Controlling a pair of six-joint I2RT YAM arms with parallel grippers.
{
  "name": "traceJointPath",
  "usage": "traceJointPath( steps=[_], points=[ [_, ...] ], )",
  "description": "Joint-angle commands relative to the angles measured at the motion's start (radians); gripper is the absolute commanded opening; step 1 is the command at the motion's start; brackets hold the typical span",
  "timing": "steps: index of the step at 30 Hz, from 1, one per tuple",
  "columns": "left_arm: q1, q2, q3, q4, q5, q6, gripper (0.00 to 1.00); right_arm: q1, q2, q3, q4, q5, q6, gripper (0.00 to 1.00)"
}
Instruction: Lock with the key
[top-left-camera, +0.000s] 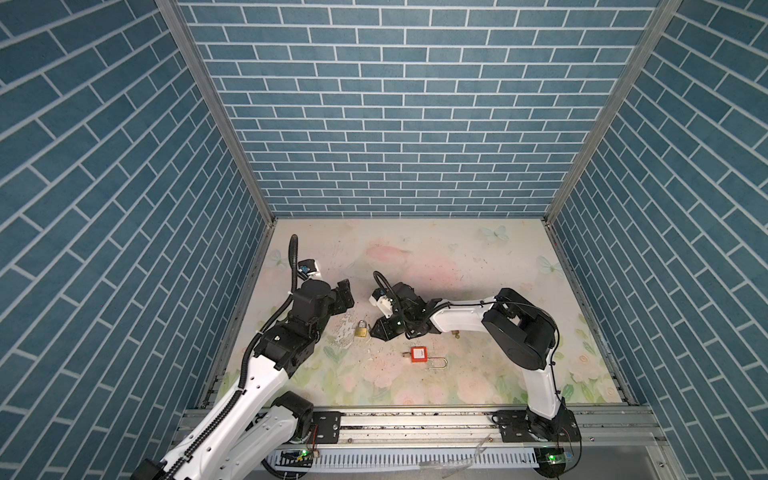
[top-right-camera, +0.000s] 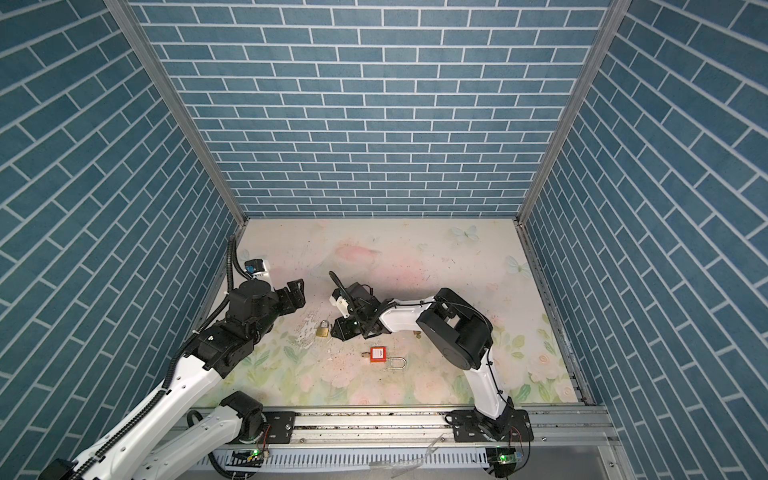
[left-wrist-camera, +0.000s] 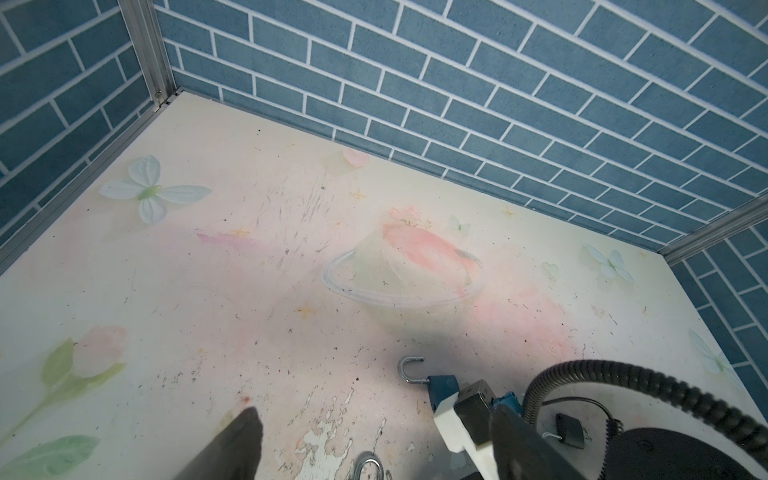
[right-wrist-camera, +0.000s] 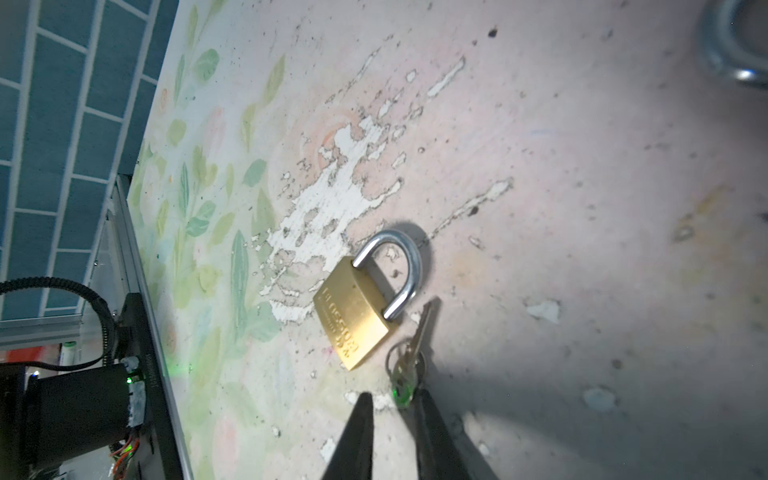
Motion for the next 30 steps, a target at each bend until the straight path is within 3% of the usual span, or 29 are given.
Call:
traceJointPath(
  steps=[1, 30],
  points=[
    [0.008, 0.001, -0.01, 0.007, -0.006, 0.004, 0.87, 0.004, 0.017, 0.012, -0.02, -0.003, 0.013, 0.24],
    [0.009, -0.003, -0.009, 0.005, -0.021, 0.0, 0.87, 0.005, 0.037, 0.056, -0.019, -0.001, 0.003, 0.3]
  ],
)
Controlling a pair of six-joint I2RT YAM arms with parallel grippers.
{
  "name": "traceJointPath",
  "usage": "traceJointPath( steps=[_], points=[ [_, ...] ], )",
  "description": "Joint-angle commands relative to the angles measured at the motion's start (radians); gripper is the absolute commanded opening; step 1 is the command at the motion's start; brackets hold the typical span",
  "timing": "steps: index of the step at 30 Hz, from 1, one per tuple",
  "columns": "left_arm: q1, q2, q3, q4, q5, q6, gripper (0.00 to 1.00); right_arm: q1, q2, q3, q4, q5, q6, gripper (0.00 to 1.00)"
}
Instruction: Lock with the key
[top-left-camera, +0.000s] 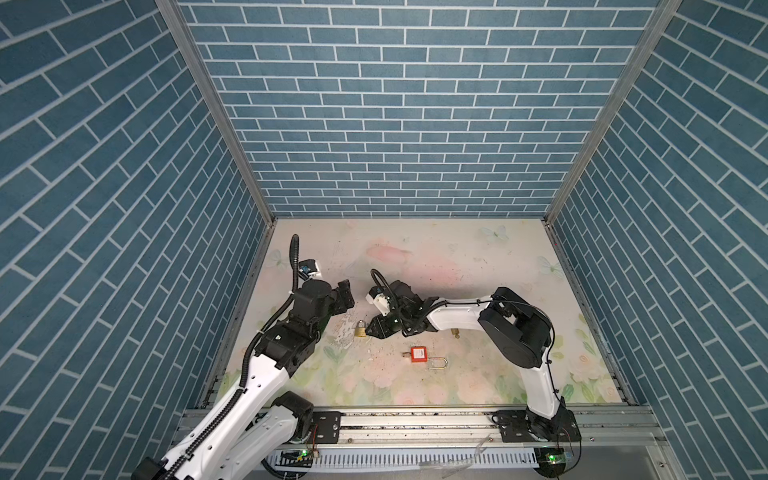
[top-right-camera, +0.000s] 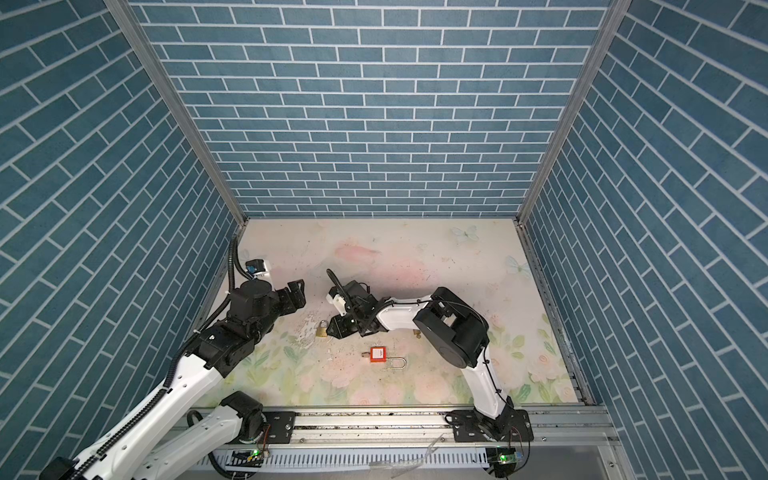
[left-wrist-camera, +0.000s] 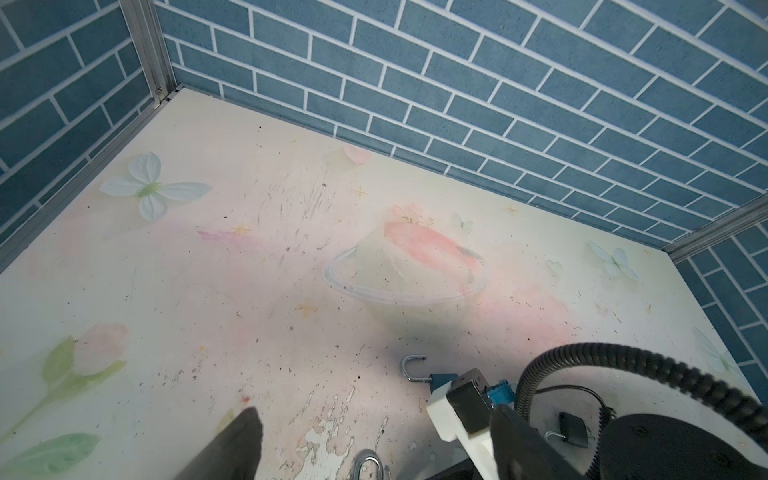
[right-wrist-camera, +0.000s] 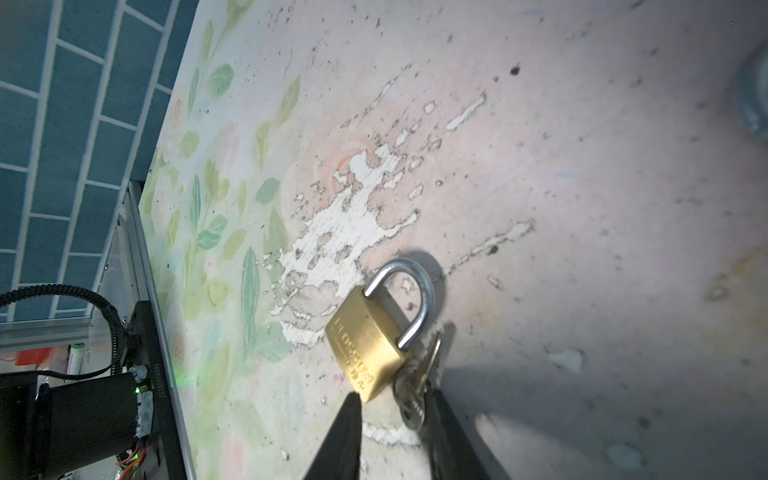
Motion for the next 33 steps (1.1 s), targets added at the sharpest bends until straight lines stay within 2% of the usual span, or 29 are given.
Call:
traceJointPath(
  steps=[1, 7, 10, 14, 17, 23, 28, 33],
  points=[
    [0.009, -0.011, -0.007, 0.003, -0.021, 0.001, 0.87, 0.004, -0.001, 0.008, -0.025, 0.017, 0.002, 0.3],
    [0.009, -0.018, 0.002, -0.003, -0.025, -0.01, 0.87, -0.009, -0.125, -0.02, -0.059, 0.114, -0.043, 0.36],
    [0.01, -0.016, 0.008, -0.003, -0.019, -0.029, 0.87, -0.03, -0.225, -0.049, -0.067, 0.175, -0.079, 0.42],
    [0.012, -0.025, -0.001, 0.034, 0.047, -0.038, 0.87, -0.071, -0.371, -0.111, -0.071, 0.252, -0.122, 0.49],
    [0.012, -0.017, 0.021, 0.007, 0.051, -0.084, 0.87, -0.107, -0.483, -0.171, -0.073, 0.313, -0.151, 0.51],
    [0.007, 0.108, 0.092, -0.096, 0.08, -0.187, 0.82, -0.135, -0.732, -0.356, -0.027, 0.515, -0.213, 0.62],
    [-0.047, 0.227, 0.105, -0.097, 0.085, -0.299, 0.81, -0.145, -0.89, -0.534, 0.088, 0.585, -0.249, 0.66],
    [-0.125, 0.351, 0.09, -0.017, 0.141, -0.461, 0.82, -0.155, -0.952, -0.649, 0.149, 0.611, -0.227, 0.71]
  ],
)
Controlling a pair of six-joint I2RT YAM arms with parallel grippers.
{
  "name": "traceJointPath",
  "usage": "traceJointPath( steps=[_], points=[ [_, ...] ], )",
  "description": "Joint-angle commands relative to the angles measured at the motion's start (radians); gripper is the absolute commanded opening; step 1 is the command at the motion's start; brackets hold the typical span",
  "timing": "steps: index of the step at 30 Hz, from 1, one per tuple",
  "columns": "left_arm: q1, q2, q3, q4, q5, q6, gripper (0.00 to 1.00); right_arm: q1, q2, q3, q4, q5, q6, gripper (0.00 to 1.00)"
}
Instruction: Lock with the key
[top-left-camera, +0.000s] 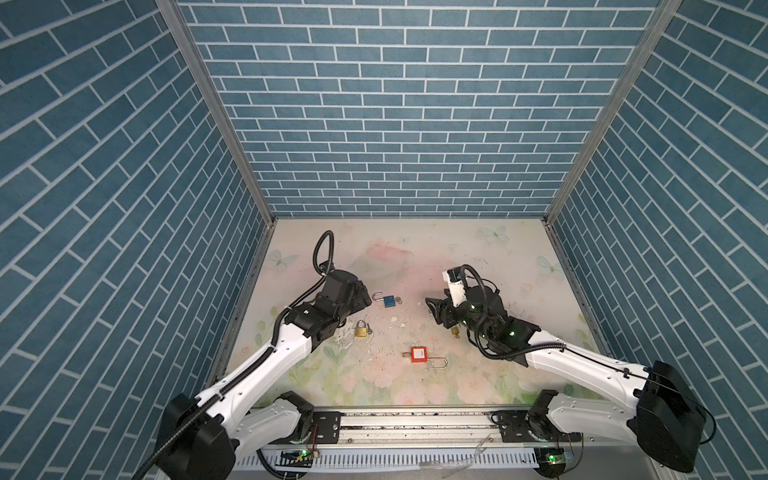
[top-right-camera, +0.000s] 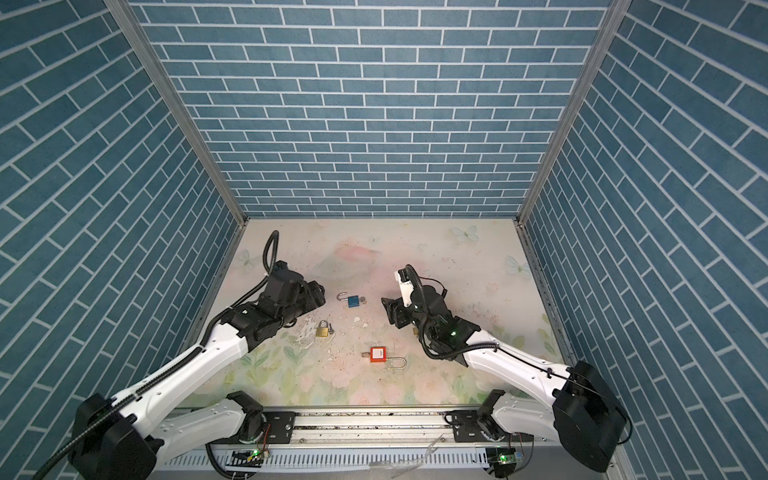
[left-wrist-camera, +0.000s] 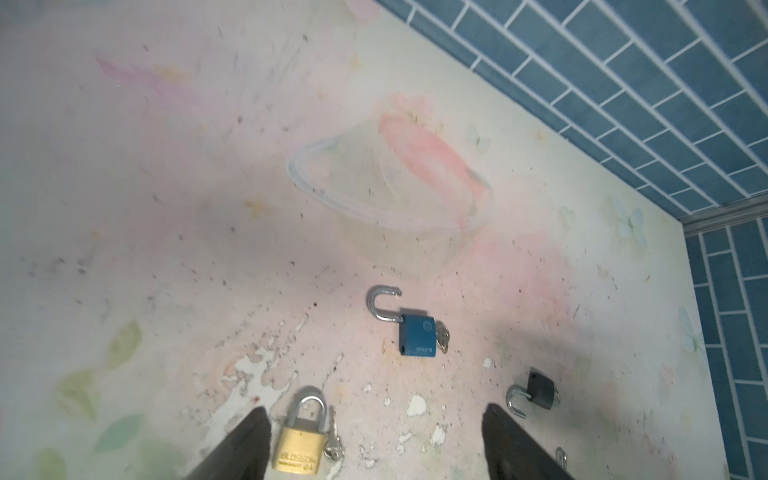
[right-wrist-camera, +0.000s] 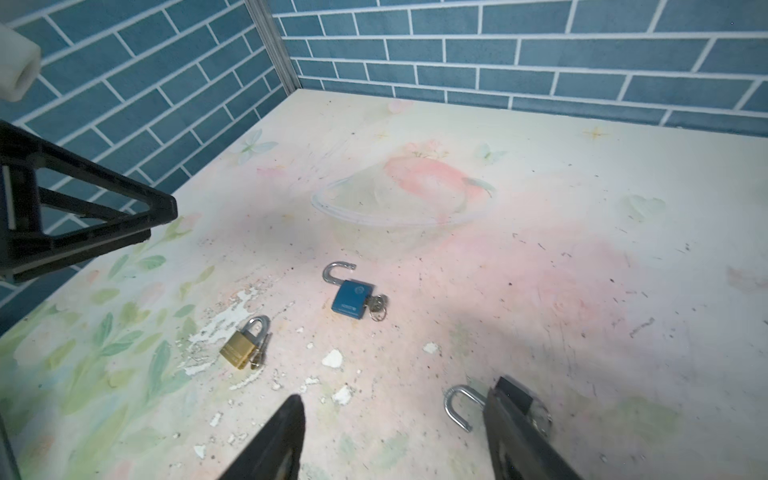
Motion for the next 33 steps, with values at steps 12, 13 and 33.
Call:
traceJointPath(
  steps=[12, 13, 33],
  points=[
    [-0.118, 0.36, 0.066, 0.18, 0.092, -0.348, 0.88, -0.048, -0.038, -0.039, 0.035, -0.04, -0.037, 0.82],
    [-0.12, 0.378, 0.072, 0.195, 0.088, -0.351, 0.88, -0.049, -0.039, -0.043, 0.039, -0.049, -0.037, 0.82],
    [-0.043, 0.699, 0.281, 0.204, 0.029, -0.359, 0.87, -0.085, -0.038, -0.044, 0.026, -0.09, -0.056, 0.82]
  ],
)
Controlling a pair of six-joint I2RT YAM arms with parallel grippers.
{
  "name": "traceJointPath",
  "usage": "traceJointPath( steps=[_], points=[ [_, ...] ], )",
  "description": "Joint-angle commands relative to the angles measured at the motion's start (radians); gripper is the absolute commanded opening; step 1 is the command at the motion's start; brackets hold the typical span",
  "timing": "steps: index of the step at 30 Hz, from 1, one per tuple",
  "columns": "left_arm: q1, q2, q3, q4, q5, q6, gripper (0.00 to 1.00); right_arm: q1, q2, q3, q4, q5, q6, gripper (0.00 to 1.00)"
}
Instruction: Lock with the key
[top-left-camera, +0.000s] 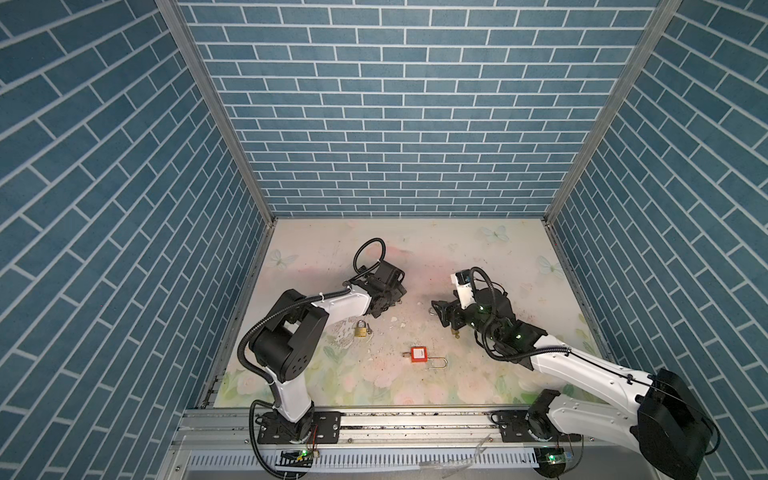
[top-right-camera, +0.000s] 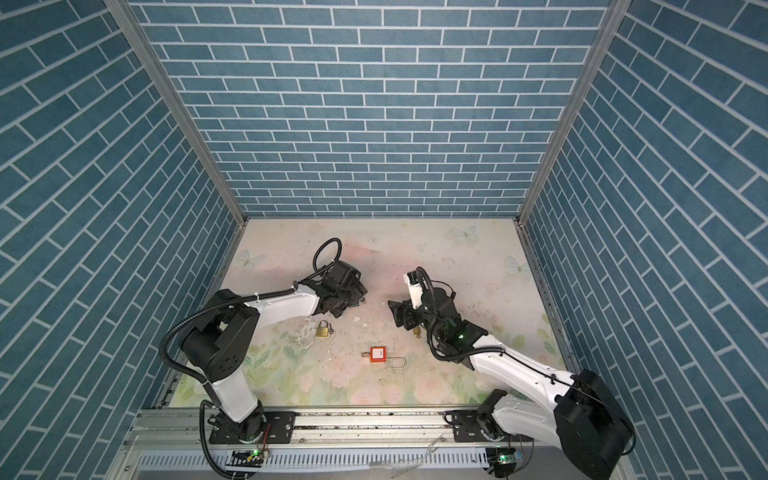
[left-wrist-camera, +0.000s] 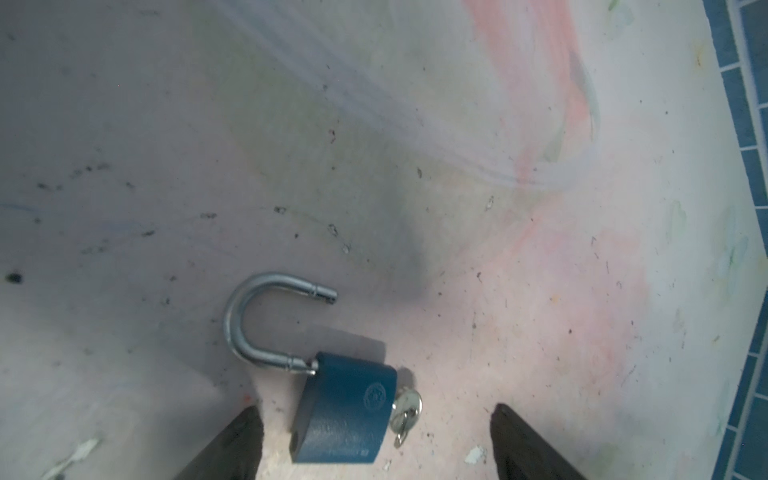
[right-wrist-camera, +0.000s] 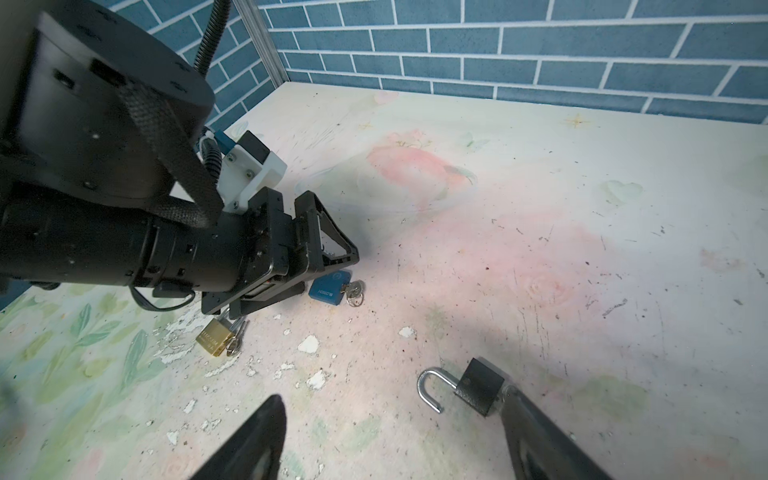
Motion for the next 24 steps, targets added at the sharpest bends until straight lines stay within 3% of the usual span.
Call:
traceJointPath(
  steps=[1, 9, 20, 24],
  points=[
    [0.016, 0.034, 0.039, -0.02, -0.049, 0.001, 0.87, -0.009, -0.005, 0.004, 0.006, -0.014, -0.027, 0.82],
    [0.027, 0.135, 0.179, -0.091, -0.084, 0.084, 0.86, -0.019, 0.012, 0.017, 0.005, -0.037, -0.029, 0.81],
    [0.021, 0.184, 0.31, -0.17, -0.151, 0.178, 0.69, -0.021, -0.002, 0.007, 0.007, -0.055, -0.026, 0.79],
    [-0.026, 0.168, 0.385, -0.294, -0.241, 0.182, 0.67, -0.021, -0.009, -0.004, 0.02, -0.067, -0.02, 0.79]
  ],
)
